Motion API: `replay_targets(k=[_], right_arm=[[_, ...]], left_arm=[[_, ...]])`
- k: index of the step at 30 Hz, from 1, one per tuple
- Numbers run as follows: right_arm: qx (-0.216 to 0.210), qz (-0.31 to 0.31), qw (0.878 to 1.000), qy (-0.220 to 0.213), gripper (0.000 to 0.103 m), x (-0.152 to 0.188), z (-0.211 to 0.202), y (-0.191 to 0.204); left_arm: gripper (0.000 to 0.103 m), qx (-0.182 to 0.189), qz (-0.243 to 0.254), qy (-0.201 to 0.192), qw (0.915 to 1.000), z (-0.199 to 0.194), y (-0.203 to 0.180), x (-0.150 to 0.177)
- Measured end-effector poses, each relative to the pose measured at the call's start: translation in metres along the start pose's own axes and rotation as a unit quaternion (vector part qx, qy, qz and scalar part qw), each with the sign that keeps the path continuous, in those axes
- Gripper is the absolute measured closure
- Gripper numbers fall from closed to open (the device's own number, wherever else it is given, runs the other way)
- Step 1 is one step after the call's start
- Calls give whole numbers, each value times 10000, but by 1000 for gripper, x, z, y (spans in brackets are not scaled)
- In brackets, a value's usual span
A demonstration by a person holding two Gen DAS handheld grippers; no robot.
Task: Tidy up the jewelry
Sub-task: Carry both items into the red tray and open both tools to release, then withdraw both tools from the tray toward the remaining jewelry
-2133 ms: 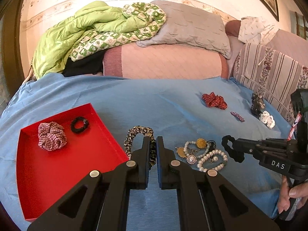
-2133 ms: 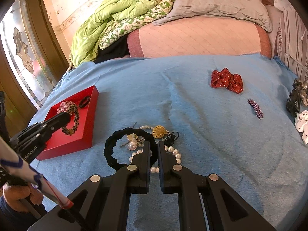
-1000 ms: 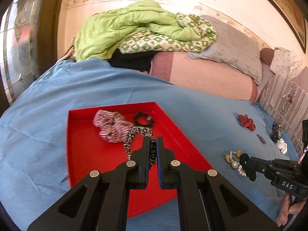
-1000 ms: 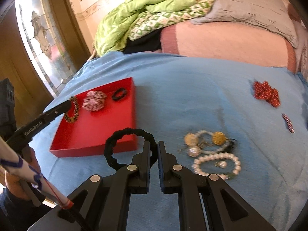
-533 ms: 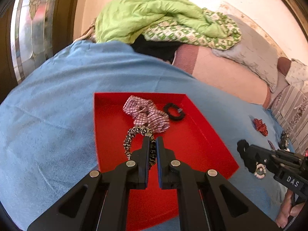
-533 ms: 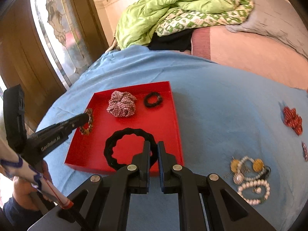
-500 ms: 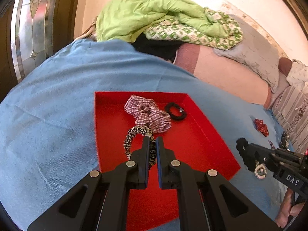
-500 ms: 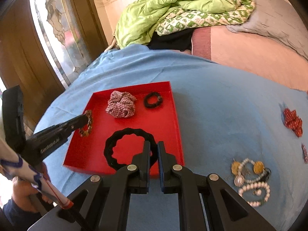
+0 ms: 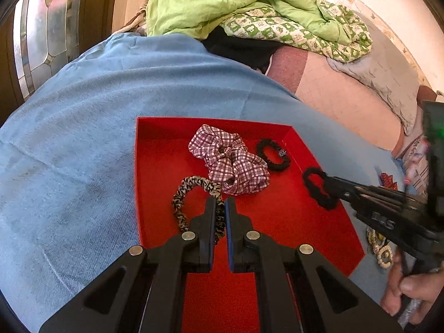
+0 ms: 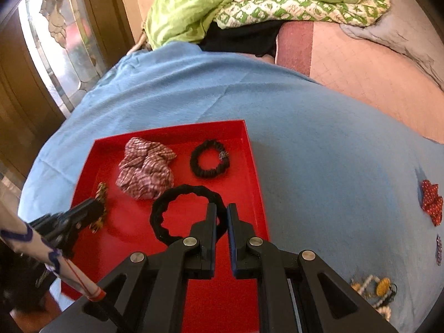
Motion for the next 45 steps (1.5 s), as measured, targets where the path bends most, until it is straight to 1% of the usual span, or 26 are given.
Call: replay_targets(k=[3,9,14,17,20,21,22,23,24,30,33,35,45], right_arm=[[147,4,9998,128,94,-6,16,-3],[204,68,9992,333,94,-5,36,-5],[240,103,9989,384,94,-4,43,-5],[193,151,9989,401,94,-4,45,-4],[188,156,9989,393,94,-4,44,-5],[170,166,9989,394,92,-5,44,-5],[165,180,9990,386,91,-5,43,-5],[167,184,9990,376,87,-5,43,-5],[166,184,9991,357,86,-6,42,-5],[80,174,9995,232,86,-10,32,-1],[6,208,9996,170,86,-10,25,0],[-40,206,9997,119,86,-10,19,2],[-196,234,9995,-31,85,2,-10,-3]], left_arm=[[97,4,-60,18,10000,2,2,-1],[97,-24,-86,66,9999,5,2,-2],[97,-48,-100,106,9999,7,2,-2],[97,-84,-97,95,9999,8,3,-2],[94,-97,-109,97,9998,8,4,-2],[92,-106,-105,96,9998,8,4,-2],[86,-126,-106,90,9998,8,5,-2],[80,-130,-106,74,9998,7,5,-2],[79,-135,-105,51,9998,6,5,-3],[78,-153,-48,-50,9999,2,2,-5],[76,-172,-31,-164,9997,-3,-1,-8],[72,-221,15,-253,9994,-6,-2,-11],[70,-333,150,-509,9980,-15,-14,-16]])
Point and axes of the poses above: each gripper's, at about its wrist camera, not at the fingertips, and z roughly the way its jaws point, y to its left, x to its underside, the point moved 10 cm from there along z, roughly the way its jaws point, and after that the axes turned 2 degrees about -x, right-handed, at the moved point
